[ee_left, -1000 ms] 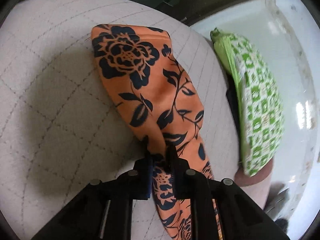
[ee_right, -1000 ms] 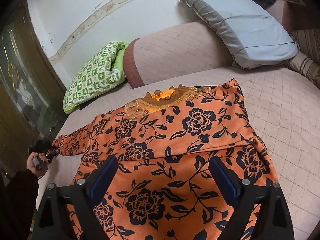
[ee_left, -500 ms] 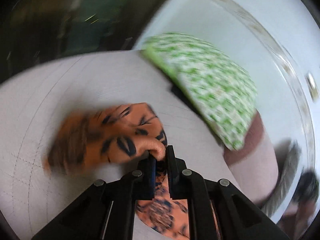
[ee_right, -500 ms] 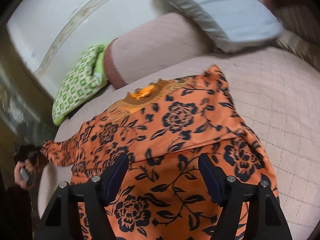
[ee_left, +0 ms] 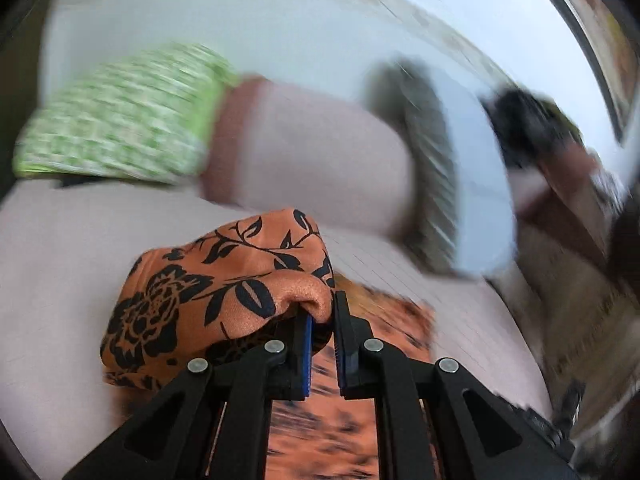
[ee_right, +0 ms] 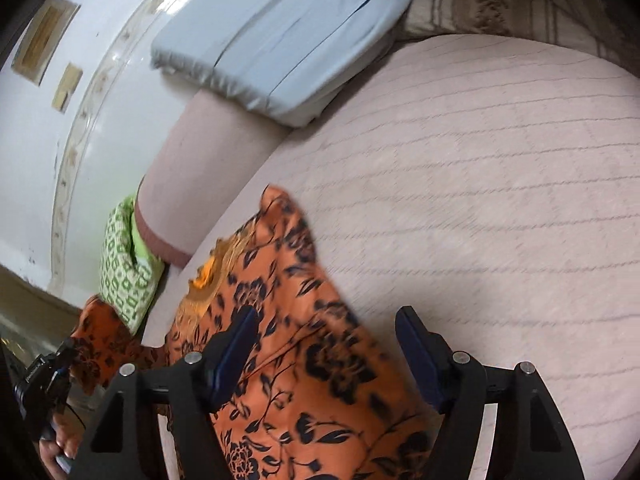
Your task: Fold small clothes
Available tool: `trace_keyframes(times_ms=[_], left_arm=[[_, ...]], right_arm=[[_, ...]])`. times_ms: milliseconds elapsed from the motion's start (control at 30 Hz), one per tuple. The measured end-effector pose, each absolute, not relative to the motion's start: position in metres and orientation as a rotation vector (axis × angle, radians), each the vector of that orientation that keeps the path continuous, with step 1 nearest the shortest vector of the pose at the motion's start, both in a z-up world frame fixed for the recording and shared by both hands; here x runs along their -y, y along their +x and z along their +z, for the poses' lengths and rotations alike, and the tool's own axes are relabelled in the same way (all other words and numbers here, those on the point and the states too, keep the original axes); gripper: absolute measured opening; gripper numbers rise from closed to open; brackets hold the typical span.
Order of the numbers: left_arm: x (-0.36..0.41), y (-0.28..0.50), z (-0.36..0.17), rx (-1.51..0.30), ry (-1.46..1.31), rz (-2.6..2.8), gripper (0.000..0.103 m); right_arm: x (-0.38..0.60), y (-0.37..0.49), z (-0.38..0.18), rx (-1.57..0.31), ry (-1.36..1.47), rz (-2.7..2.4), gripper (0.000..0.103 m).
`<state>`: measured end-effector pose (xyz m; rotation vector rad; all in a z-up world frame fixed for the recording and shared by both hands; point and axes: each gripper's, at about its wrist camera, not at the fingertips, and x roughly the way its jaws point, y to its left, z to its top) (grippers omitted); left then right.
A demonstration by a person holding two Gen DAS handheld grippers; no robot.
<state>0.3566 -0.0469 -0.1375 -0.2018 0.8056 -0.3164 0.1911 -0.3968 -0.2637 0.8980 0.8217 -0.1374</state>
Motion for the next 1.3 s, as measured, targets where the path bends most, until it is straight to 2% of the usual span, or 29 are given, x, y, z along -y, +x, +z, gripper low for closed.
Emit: trace_keyframes(times_ms=[33, 67, 100, 167, 233, 300, 333, 433, 600, 833, 1133, 1300], left_arm=[[0.076, 0.359, -0.15, -0.842, -0.154, -0.325, 0.009], [0.104, 0.361, -0.165, -0.886, -0.092, -0.319, 0.015], [0.124, 0.362, -0.178, -0.931, -0.046, -0.32, 0.03], [0.141, 0.361, -0.196, -0.995, -0.031, -0.354, 0.048], [0.137, 0.353, -0.198, -0.985, -0.086, -0.397, 0.057], [0.119, 0.34, -0.193, -0.94, -0.158, -0.399, 0.072], [0.11, 0.332, -0.191, -0.915, -0.187, -0.398, 0.074], [0.068, 0.312, -0.185, -0.84, -0.261, -0.314, 0.075], [-0.002, 0.324, -0.199, -0.786, -0.216, -0.018, 0.075], [-0.084, 0.346, -0.247, -0.9, -0.31, 0.184, 0.075], [-0.109, 0.357, -0.268, -0.984, -0.326, 0.258, 0.075], [-0.1, 0.363, -0.277, -1.023, -0.254, 0.285, 0.075]], right_arm=[[0.402, 0.19, -0.263, -0.816, 0.898, -0.143, 0.074], [0.406, 0.188, -0.263, -0.814, 0.896, -0.146, 0.074], [0.412, 0.188, -0.262, -0.816, 0.898, -0.143, 0.074], [0.419, 0.187, -0.263, -0.829, 0.918, -0.129, 0.074], [0.425, 0.188, -0.267, -0.844, 0.955, -0.111, 0.074], [0.426, 0.189, -0.27, -0.859, 0.972, -0.095, 0.074], [0.425, 0.19, -0.271, -0.865, 0.967, -0.091, 0.074], [0.41, 0.196, -0.271, -0.883, 0.921, -0.081, 0.074], [0.362, 0.209, -0.262, -0.905, 0.752, -0.032, 0.074], [0.234, 0.235, -0.24, -0.882, 0.259, 0.198, 0.074], [0.129, 0.249, -0.258, -0.849, -0.154, 0.331, 0.074], [0.125, 0.275, -0.284, -0.922, -0.165, 0.301, 0.074]])
